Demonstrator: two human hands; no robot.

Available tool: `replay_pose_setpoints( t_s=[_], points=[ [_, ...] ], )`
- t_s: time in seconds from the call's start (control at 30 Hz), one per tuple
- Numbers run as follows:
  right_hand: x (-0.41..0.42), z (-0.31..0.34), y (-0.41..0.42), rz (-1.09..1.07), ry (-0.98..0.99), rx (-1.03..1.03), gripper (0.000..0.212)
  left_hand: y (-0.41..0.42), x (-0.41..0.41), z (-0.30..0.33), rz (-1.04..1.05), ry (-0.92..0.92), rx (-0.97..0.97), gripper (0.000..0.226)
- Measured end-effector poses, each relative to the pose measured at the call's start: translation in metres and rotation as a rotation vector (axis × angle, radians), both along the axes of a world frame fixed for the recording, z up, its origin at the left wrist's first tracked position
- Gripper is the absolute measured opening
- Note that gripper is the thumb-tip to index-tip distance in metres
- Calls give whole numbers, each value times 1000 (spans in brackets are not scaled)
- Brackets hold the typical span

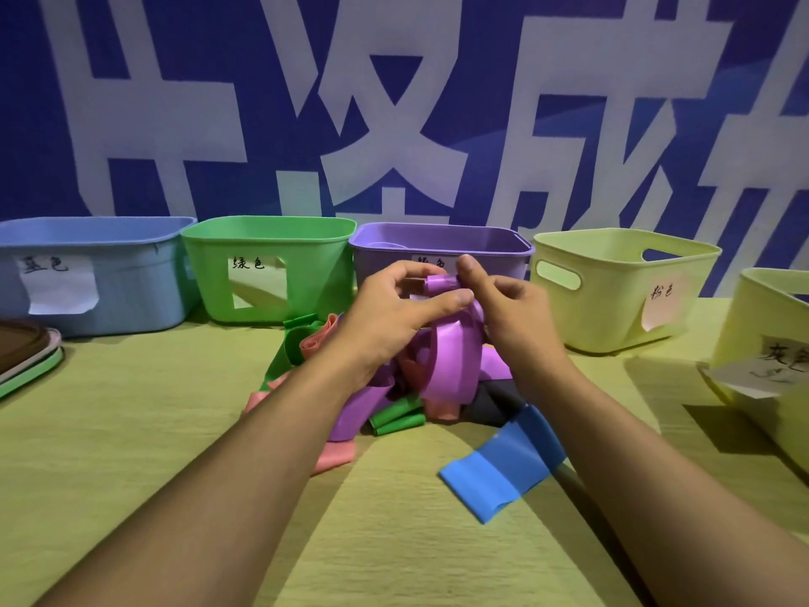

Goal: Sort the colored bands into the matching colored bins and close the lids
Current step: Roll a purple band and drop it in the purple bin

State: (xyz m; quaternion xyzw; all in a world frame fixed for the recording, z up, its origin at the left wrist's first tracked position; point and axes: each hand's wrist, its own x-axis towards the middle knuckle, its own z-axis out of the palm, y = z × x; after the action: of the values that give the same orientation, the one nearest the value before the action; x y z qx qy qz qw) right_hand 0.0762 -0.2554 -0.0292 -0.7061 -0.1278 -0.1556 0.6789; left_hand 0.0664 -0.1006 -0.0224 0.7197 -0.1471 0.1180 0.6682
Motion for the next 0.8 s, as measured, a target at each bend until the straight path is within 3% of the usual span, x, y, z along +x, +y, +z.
replay_pose_setpoints(
  t_s=[0.07,0.2,0.3,0.5,0.8],
  points=[
    [-1,2,0,-16,-12,23,52,-1,-1,0,-18,36,2,41],
    [-4,4,1,-44,-56,30,48,1,-3,0,-52,60,60,10],
    [-4,3,0,-39,-90,-3,45,3,-1,0,-24,69,82,32],
    [-2,1,-1,35,-148,-24,15,7,-1,2,-49,98,-13,8],
    [-2,0,-4,108,-146,-15,20,11,2,0,-106,89,-87,29]
  ],
)
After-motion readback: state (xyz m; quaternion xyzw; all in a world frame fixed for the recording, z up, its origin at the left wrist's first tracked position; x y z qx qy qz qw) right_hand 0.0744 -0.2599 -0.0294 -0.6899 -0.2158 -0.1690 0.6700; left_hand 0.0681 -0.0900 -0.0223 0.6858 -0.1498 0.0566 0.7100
